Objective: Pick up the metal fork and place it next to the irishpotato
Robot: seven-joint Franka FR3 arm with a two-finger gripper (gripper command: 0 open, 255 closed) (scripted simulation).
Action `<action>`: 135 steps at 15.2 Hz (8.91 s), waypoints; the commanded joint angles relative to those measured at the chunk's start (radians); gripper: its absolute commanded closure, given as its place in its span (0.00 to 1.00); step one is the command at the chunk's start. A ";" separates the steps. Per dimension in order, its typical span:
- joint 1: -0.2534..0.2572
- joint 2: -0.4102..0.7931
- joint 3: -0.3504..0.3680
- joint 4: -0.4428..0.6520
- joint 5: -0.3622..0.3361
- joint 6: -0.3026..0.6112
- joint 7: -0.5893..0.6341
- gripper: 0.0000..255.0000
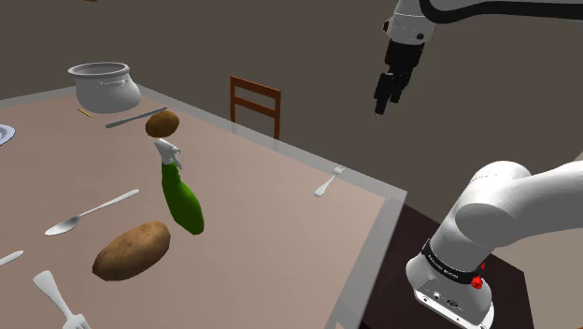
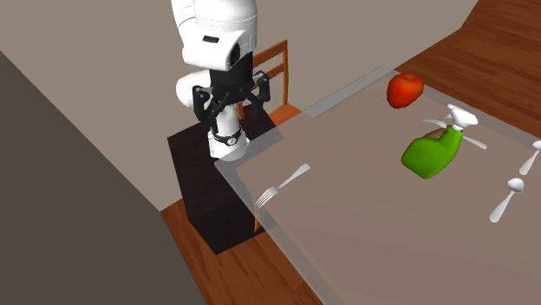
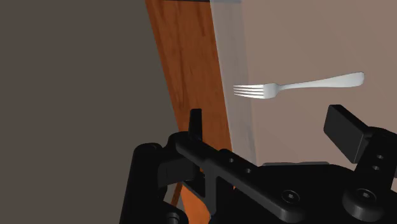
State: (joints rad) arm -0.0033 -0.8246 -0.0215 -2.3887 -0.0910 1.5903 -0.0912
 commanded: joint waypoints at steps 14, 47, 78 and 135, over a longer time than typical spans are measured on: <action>-0.193 0.150 0.289 -0.240 0.356 0.325 0.947 0.00; -0.242 0.317 0.415 -0.307 0.497 0.578 1.253 1.00; -0.240 0.312 0.450 0.049 0.456 0.250 1.423 1.00; 0.141 1.483 0.703 0.936 -0.212 0.459 2.217 1.00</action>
State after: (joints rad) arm 0.1396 0.6567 0.6838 -1.4497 -0.3016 2.0483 2.1259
